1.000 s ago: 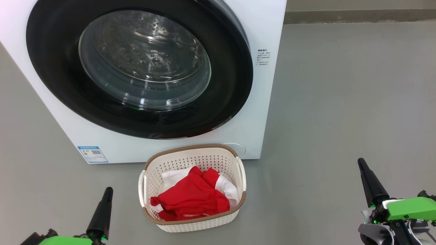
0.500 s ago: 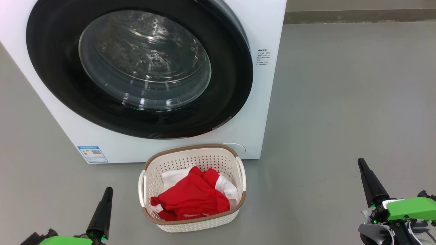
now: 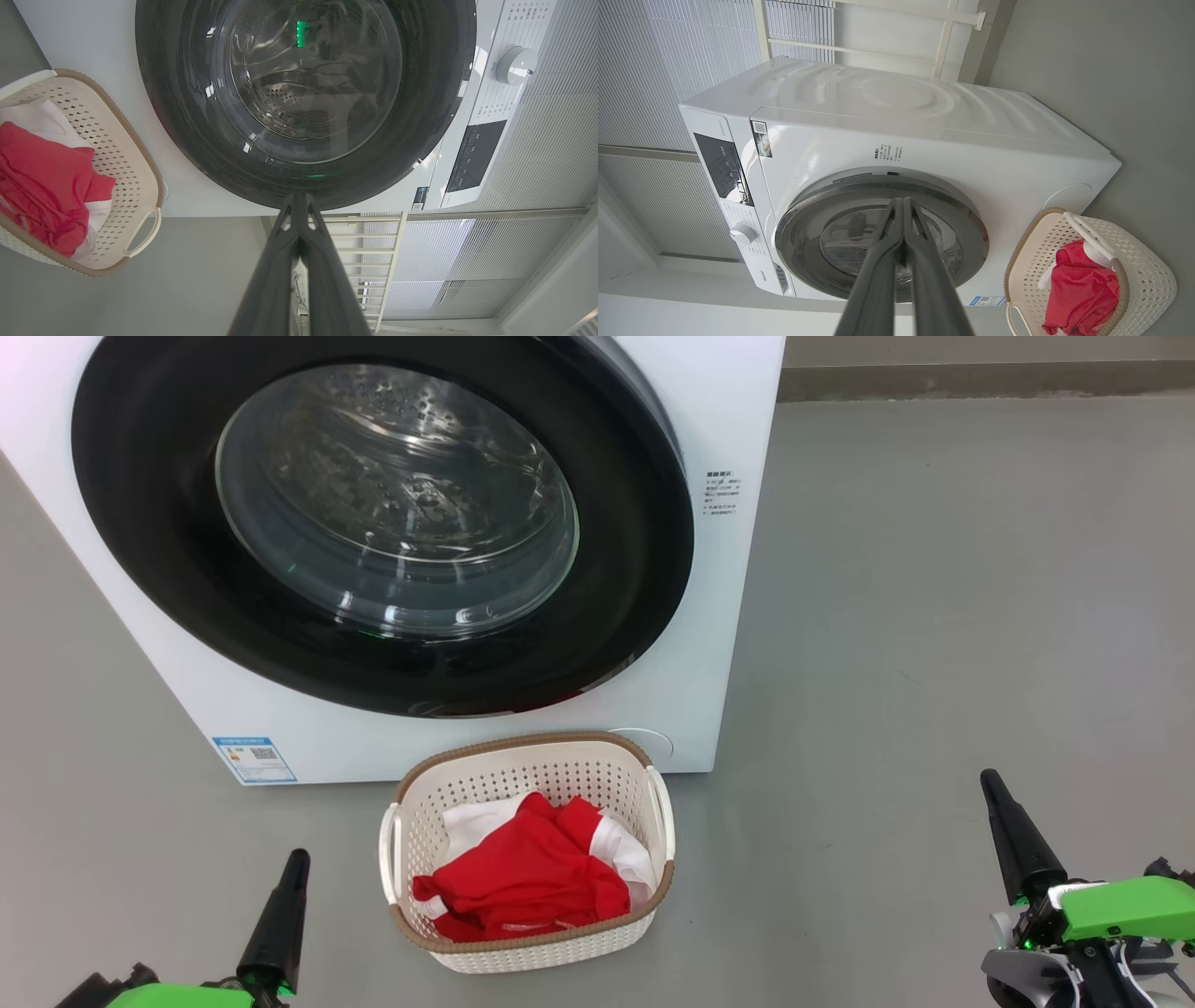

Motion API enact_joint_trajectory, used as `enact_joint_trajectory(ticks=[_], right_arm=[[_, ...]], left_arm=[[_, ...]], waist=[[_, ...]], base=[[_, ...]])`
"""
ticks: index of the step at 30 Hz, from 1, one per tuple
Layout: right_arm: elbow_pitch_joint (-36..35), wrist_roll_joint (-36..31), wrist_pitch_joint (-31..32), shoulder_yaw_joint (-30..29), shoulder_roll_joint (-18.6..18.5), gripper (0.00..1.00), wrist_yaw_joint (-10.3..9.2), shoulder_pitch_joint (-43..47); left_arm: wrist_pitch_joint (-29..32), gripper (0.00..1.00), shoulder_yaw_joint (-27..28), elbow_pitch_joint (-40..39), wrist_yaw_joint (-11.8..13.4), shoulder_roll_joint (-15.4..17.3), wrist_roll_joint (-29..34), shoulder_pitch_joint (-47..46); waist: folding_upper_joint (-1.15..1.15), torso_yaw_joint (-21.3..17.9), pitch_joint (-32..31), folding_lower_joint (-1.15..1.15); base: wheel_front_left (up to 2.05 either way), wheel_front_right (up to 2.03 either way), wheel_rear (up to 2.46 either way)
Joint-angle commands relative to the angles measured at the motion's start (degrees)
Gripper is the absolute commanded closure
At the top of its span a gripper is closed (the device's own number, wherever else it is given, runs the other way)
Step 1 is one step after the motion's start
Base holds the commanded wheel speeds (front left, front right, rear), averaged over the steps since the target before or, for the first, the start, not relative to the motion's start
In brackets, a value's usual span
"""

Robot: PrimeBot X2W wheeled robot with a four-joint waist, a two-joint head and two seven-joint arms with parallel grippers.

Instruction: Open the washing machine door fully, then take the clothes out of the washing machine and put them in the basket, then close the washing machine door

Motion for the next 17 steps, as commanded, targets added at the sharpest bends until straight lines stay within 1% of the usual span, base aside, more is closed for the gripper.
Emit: enact_joint_trajectory(ticks=[1, 17], right_arm=[[-1.6, 0.3, 0.3, 0.8, -0.5, 1.00, -0.04, -2.4], [-1.6, 0.3, 0.3, 0.8, -0.5, 1.00, -0.04, -2.4]], left_arm=[[0.2, 1.00, 2.0, -1.2, -0.4, 0.6, -0.4, -2.3], [0.2, 1.00, 2.0, -1.2, -0.4, 0.6, -0.4, -2.3]], waist=[[0.00, 0.0, 0.0, 0.00], [0.00, 0.0, 0.0, 0.00]], base=[[0.00, 0.00, 0.00], [0.00, 0.00, 0.00]])
